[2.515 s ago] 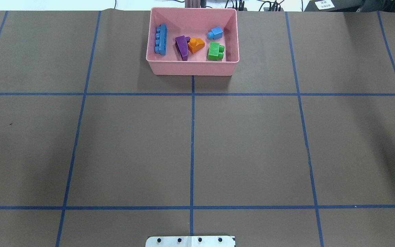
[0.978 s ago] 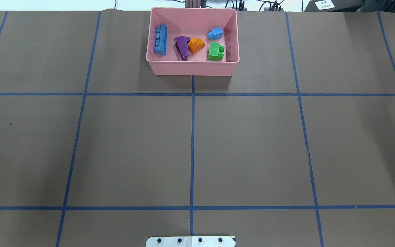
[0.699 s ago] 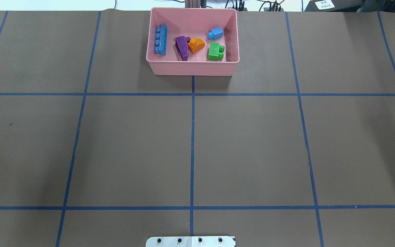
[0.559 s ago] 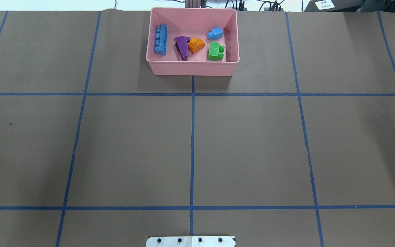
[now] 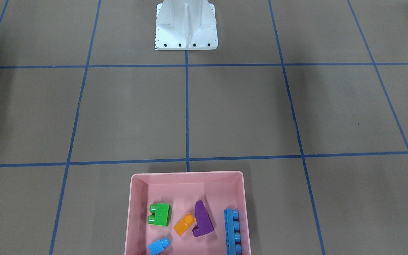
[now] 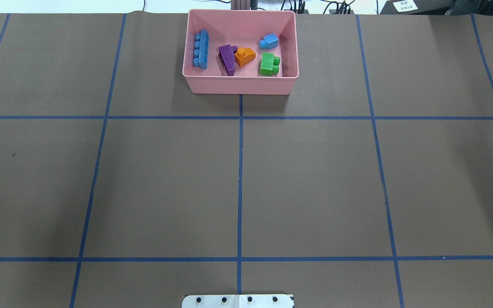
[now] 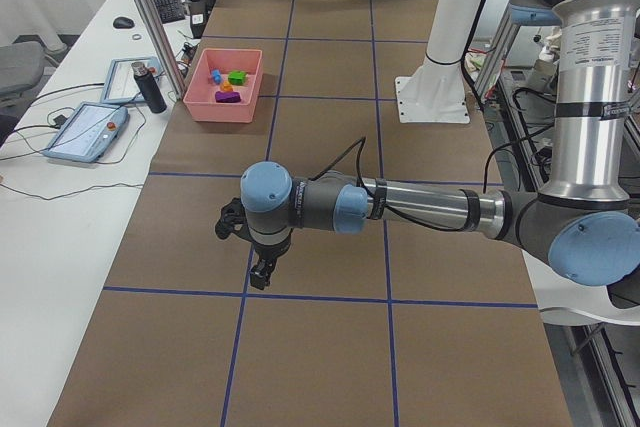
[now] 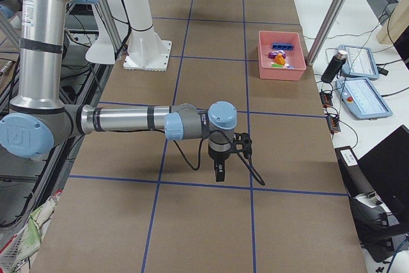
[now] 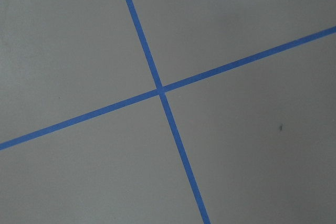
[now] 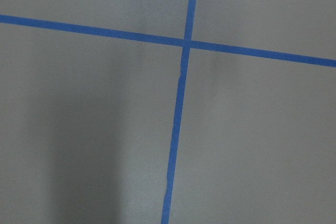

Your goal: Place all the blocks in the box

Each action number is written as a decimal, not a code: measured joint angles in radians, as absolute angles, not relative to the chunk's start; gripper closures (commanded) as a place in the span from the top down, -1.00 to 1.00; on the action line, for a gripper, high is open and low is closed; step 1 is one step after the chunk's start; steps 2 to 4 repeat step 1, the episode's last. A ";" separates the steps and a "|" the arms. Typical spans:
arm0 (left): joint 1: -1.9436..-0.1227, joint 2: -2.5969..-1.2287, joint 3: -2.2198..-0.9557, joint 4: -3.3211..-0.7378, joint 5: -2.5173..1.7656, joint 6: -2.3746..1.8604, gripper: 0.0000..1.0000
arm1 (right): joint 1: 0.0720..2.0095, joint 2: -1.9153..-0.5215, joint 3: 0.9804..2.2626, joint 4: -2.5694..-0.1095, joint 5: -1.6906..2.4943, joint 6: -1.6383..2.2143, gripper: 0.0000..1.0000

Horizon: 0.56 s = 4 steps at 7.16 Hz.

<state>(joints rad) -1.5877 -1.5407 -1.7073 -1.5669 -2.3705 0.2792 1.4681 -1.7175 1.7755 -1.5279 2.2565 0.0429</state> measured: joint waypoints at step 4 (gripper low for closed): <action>-1.588 -1.541 -1.708 -1.567 -2.371 0.279 1.00 | 1.468 -1.718 1.776 -1.528 2.257 0.043 1.00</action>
